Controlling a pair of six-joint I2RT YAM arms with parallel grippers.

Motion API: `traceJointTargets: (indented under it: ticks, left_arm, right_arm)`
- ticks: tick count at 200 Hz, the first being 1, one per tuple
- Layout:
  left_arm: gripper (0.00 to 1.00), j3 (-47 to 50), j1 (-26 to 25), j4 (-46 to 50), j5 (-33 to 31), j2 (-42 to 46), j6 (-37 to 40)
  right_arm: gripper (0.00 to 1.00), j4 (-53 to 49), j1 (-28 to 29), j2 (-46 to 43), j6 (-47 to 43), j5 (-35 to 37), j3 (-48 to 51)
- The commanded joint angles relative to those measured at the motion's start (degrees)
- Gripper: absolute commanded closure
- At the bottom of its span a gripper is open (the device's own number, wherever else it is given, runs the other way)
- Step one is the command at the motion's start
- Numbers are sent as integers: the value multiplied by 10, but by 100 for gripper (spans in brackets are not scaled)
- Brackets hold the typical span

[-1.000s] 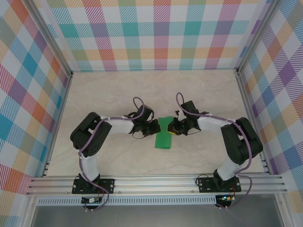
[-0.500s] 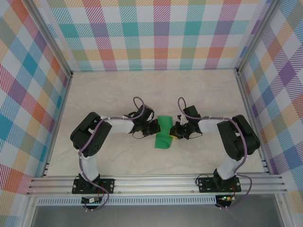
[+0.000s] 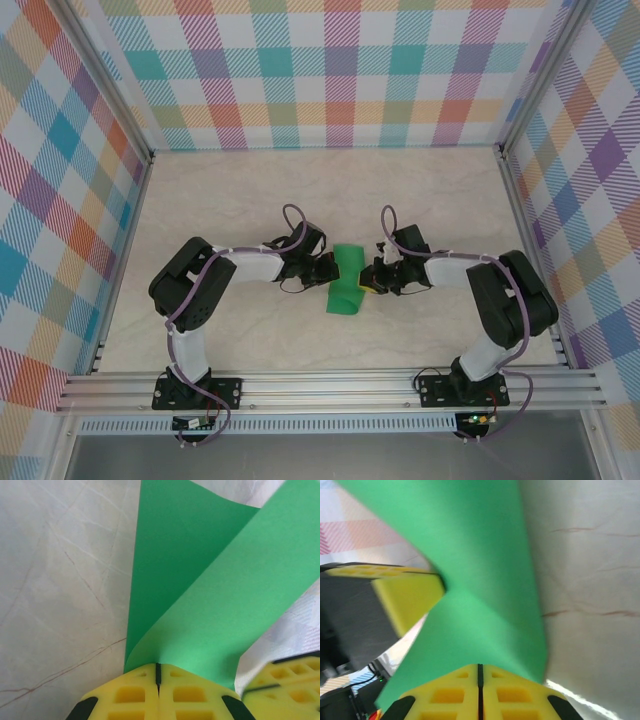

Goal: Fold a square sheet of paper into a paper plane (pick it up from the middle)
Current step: Fold the square sheet of paper in half at the center of the table.

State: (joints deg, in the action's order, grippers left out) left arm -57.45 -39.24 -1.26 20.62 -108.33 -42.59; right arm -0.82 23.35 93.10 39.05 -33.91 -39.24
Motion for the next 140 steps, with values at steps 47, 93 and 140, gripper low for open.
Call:
traceJointTargets:
  ticks: [47,93,140]
  left_arm:
    - [100,4,-5,56,-23,-26,9]
    - [100,3,-5,56,-22,-28,10]
    - [100,4,-5,58,-23,-27,11]
  right_arm:
    - [92,41,1,24,8,-34,35]
    - [93,19,1,44,-6,-9,41]
    - [92,18,7,-19,13,-29,39]
